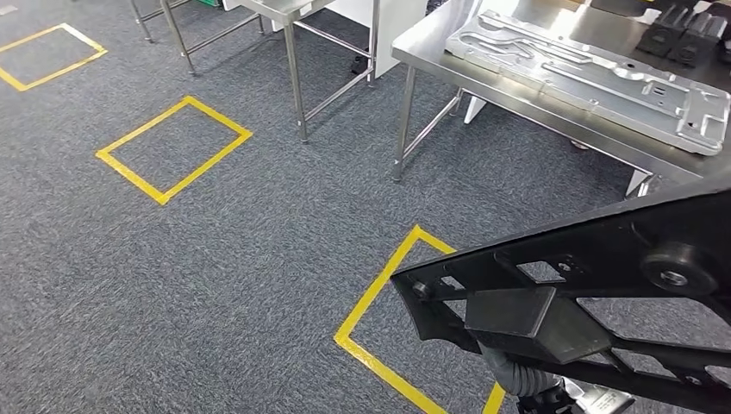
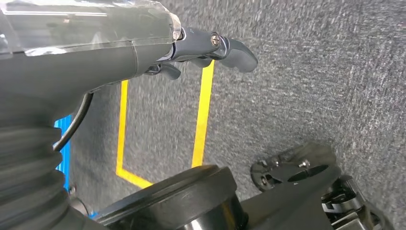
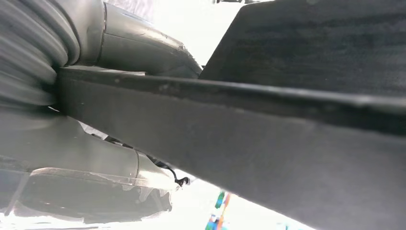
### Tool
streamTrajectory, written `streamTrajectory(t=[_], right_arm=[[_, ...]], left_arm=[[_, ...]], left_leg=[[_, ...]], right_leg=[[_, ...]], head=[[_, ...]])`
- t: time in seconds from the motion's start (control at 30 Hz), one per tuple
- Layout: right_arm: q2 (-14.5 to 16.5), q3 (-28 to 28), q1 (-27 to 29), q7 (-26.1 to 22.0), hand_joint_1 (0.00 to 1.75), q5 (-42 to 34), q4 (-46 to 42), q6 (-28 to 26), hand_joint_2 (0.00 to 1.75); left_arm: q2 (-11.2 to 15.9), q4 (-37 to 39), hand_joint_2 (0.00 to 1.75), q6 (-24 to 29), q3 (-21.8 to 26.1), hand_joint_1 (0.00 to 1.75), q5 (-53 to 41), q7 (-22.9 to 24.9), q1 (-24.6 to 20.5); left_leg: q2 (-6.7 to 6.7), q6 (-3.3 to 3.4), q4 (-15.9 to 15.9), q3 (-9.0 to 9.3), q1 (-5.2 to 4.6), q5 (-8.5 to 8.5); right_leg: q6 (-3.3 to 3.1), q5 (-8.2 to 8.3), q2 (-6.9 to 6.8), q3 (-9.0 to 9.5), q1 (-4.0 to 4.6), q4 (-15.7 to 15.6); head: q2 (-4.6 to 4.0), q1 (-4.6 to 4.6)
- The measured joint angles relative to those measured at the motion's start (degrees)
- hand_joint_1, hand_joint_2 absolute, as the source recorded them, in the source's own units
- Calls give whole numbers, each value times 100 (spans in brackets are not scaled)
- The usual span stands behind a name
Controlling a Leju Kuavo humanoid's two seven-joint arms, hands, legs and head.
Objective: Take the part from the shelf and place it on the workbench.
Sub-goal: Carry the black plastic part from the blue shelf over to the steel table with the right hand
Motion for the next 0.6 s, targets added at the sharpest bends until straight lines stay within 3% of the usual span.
streamTrajectory(t=[0.03, 0.07, 0.13, 0.2, 0.27, 0.33, 0.37, 0.43, 0.5, 0.53, 0.6], right_arm=[[0, -1, 1, 0, 175, 0, 10, 0, 175], [0, -1, 1, 0, 175, 0, 17, 1, 175], [0, 0, -7, 1, 175, 0, 21, 3, 175], [1, 2, -19, 2, 175, -2, 22, 6, 175], [0, -2, -18, 2, 175, -7, 22, 7, 175], [3, -9, -16, 1, 175, -10, 22, 8, 175], [7, -11, -19, 1, 175, -11, 22, 9, 175], [11, -15, -24, 1, 175, -14, 22, 11, 175], [14, -16, -22, 2, 175, -15, 24, 11, 175], [15, -16, -21, 2, 175, -15, 25, 11, 175], [17, -16, -20, 2, 175, -15, 27, 11, 175]], left_arm=[[1, 0, 175, 0, 0, 0, -1, 4, 2], [1, 0, 175, 0, 0, 0, -1, 9, 3], [-1, 0, 175, -2, 0, 0, -2, 23, 6], [-1, 0, 175, -8, 0, 0, -7, 43, 10], [5, 0, 175, -13, 0, 0, -14, 57, 10], [14, 0, 175, -14, 1, 0, -16, 64, 6], [16, 0, 175, -14, 2, 0, -14, 62, 2], [19, 0, 175, -16, 3, 0, -4, 51, -26], [20, 0, 175, -18, 3, 0, 4, 42, -75], [20, 0, 175, -19, 3, 0, 3, 43, -87], [20, 0, 175, -20, 2, 0, -7, 54, -72]], left_leg=[[65, -5, 2, 8, -1, -11], [124, -14, 3, 24, 0, -25], [227, -56, 9, 76, -19, -72], [323, -114, 17, 119, -54, -124], [430, -171, 10, 155, -71, -159], [342, -232, 128, 138, -52, -270], [217, -257, 341, 50, -40, -403], [-42, -285, 1082, -294, -24, -770], [-98, -291, 1668, -574, -26, -928], [-102, -283, 1672, -587, -27, -837], [-182, -240, 1061, -353, -25, -382]], right_leg=[[7, 71, -18, 16, -4, -22], [6, 228, -52, 144, -5, -257], [-36, 565, -302, 602, 26, -1087], [-117, 689, -479, 882, 73, -1619], [-190, 660, -377, 876, 88, -1649], [-256, 668, -250, 883, 60, -1670], [-290, 676, -192, 890, 42, -1684], [-336, 673, -79, 897, 38, -1687], [-349, 665, 56, 912, 50, -1683], [-349, 661, 134, 924, 55, -1680], [-338, 651, 304, 953, 58, -1670]], head=[[0, 0], [0, 0], [0, 0], [0, -1], [0, -1], [0, -1], [0, -2], [0, -2], [0, -2], [0, -2], [0, -2]])
